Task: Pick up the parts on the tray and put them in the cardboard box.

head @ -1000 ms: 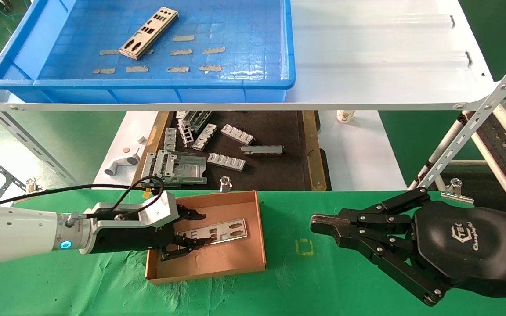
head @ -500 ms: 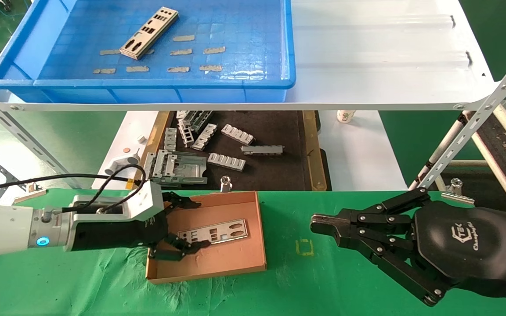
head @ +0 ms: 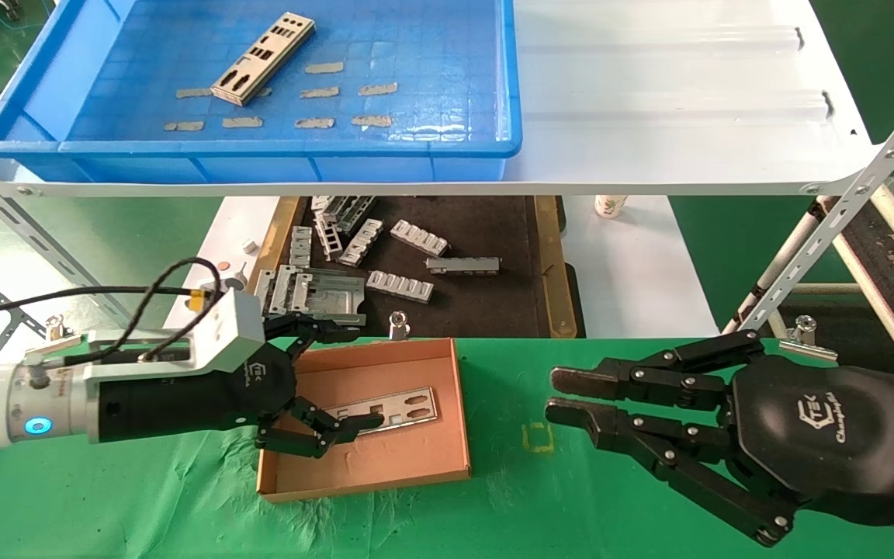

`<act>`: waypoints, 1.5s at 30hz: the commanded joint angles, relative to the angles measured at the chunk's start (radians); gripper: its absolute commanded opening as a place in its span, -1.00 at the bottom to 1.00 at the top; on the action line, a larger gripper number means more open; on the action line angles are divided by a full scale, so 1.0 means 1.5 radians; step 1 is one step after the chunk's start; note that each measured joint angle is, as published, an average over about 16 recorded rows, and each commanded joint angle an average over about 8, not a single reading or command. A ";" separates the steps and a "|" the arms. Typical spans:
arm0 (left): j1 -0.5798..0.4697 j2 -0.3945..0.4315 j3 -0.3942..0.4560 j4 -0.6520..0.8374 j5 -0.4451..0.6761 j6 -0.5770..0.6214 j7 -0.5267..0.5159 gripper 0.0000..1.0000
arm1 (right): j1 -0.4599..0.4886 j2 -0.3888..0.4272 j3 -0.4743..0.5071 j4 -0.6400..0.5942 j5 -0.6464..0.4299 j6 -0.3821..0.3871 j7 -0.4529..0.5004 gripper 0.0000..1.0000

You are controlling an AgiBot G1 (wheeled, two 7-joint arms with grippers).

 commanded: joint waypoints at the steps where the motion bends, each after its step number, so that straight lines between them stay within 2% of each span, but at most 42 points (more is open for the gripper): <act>1: 0.007 -0.007 -0.010 -0.016 -0.009 0.005 -0.009 1.00 | 0.000 0.000 0.000 0.000 0.000 0.000 0.000 1.00; 45: 0.153 -0.146 -0.221 -0.345 -0.206 0.121 -0.208 1.00 | 0.000 0.000 0.000 0.000 0.000 0.000 0.000 1.00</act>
